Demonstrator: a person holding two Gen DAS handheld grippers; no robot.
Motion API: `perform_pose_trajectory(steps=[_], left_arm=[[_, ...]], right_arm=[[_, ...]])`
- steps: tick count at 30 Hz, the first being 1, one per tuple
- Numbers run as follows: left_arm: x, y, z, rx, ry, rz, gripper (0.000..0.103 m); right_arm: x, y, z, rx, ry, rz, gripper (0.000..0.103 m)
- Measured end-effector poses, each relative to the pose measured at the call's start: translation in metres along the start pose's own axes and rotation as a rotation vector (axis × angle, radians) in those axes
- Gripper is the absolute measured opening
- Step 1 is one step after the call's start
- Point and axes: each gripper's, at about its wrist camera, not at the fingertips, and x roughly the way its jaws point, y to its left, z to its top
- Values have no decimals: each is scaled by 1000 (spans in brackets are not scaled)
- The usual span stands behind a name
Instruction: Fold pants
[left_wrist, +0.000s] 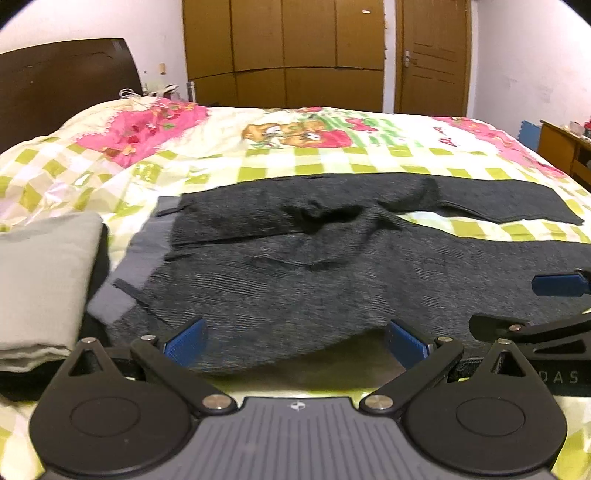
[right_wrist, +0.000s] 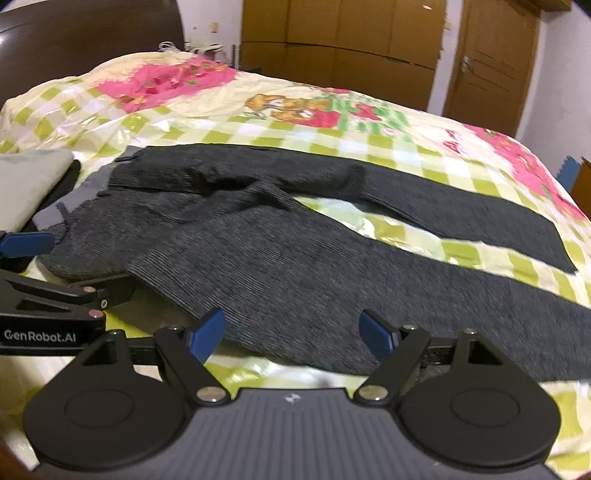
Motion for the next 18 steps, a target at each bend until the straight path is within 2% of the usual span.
perform_pose_trajectory(steps=[6, 10, 16, 18], left_arm=[[3, 32, 3, 26, -11, 66, 103], [19, 64, 2, 35, 23, 116, 103], [57, 108, -5, 4, 127, 128, 103], [64, 122, -8, -9, 140, 101, 101]], right_arm=[[7, 27, 15, -72, -12, 61, 80], [8, 56, 25, -152, -33, 124, 80], [22, 107, 40, -276, -45, 237, 76], [31, 123, 44, -316, -37, 257, 74]])
